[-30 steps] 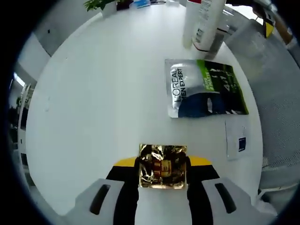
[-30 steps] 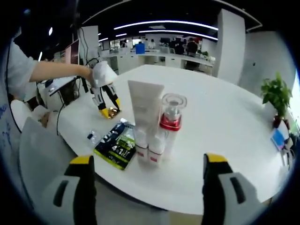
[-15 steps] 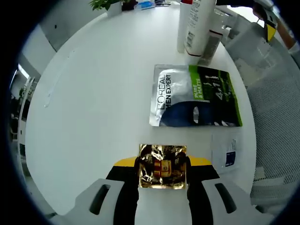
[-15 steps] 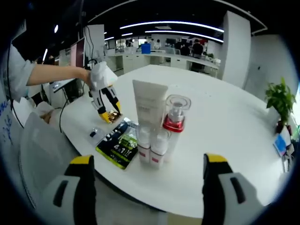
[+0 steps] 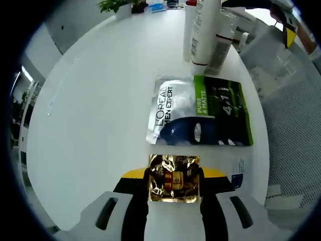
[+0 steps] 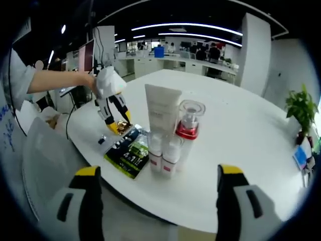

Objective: Arrange the skincare products in the storage area until every visible bottle or jar stands upright without overlapping.

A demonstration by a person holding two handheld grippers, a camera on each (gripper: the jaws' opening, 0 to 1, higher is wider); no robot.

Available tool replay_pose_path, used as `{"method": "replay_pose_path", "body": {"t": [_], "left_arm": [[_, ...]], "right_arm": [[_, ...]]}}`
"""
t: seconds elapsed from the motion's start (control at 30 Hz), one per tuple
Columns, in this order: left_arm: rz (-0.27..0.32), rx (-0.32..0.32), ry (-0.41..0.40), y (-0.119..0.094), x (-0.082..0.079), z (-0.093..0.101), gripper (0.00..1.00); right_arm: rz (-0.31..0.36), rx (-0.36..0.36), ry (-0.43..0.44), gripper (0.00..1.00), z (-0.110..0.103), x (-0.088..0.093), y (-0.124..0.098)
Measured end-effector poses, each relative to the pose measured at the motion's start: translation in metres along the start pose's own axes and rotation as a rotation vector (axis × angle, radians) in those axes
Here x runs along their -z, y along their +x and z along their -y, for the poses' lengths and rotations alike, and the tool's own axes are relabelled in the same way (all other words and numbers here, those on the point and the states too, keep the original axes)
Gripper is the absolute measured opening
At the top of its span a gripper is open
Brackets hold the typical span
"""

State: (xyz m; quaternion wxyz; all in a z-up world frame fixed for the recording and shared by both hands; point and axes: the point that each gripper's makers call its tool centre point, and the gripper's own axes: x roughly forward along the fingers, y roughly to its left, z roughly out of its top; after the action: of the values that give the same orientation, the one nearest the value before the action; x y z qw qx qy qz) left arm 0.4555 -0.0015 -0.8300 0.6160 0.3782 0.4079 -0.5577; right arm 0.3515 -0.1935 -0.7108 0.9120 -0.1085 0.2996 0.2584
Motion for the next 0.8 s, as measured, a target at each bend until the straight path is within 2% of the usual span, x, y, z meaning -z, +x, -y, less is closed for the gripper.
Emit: {"method": "replay_pose_path", "body": {"t": [0.5,0.63,0.8], "left_arm": [[0.012,0.008,0.019,0.0026,-0.0041,0.0041,0.37],[0.027,-0.032,0.069,0.0011,-0.0061,0.0006,0.42],[0.034,-0.045,0.070,0.0003,-0.0065,-0.0004,0.43]], "right_arm": [[-0.011,0.000,0.000,0.96,-0.0037,0.0074,-0.0053],[-0.010,0.005,0.000,0.95,-0.0028,0.0077,-0.0065],[-0.009,0.003,-0.007,0.95,-0.0048,0.0062,-0.0065]]}}
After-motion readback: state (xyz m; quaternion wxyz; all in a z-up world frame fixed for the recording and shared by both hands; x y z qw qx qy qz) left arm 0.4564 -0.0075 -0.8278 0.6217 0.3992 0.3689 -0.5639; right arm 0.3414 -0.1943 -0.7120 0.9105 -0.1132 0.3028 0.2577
